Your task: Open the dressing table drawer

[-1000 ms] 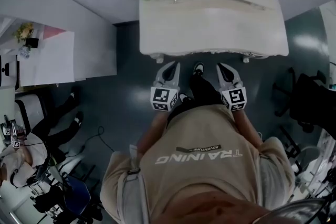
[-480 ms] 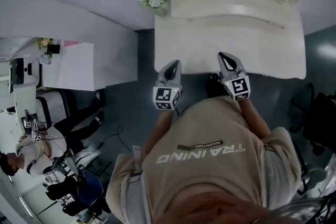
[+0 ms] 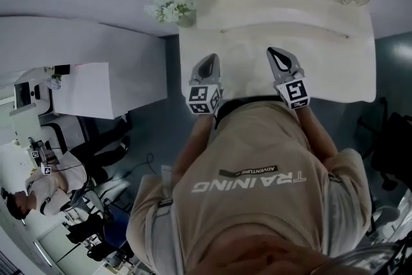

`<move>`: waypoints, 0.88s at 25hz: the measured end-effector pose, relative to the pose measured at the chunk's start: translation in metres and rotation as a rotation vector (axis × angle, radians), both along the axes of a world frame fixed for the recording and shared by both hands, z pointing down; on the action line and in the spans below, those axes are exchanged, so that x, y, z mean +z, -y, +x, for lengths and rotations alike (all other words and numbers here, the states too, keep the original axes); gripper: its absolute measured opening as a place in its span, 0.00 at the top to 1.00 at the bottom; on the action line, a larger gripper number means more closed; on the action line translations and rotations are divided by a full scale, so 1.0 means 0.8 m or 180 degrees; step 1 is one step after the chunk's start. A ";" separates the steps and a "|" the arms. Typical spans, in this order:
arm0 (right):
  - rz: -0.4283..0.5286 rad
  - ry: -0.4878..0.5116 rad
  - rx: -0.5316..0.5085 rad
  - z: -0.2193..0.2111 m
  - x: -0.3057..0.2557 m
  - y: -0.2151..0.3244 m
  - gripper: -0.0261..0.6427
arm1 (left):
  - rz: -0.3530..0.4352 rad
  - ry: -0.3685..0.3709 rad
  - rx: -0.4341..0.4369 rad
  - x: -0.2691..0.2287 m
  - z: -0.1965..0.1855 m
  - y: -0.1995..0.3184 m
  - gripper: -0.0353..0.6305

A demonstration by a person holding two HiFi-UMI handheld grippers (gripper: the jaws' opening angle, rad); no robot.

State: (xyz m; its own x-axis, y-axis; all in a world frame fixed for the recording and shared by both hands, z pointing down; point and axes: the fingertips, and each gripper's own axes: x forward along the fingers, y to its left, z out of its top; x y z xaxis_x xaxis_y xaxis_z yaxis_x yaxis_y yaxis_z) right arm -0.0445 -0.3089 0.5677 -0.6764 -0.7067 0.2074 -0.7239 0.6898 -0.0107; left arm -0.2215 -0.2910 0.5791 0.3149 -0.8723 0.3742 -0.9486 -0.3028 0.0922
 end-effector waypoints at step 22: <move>-0.0202 -0.0068 0.0139 0.058 0.030 0.055 0.96 | -0.0974 0.0119 -0.0557 0.182 0.006 0.143 0.76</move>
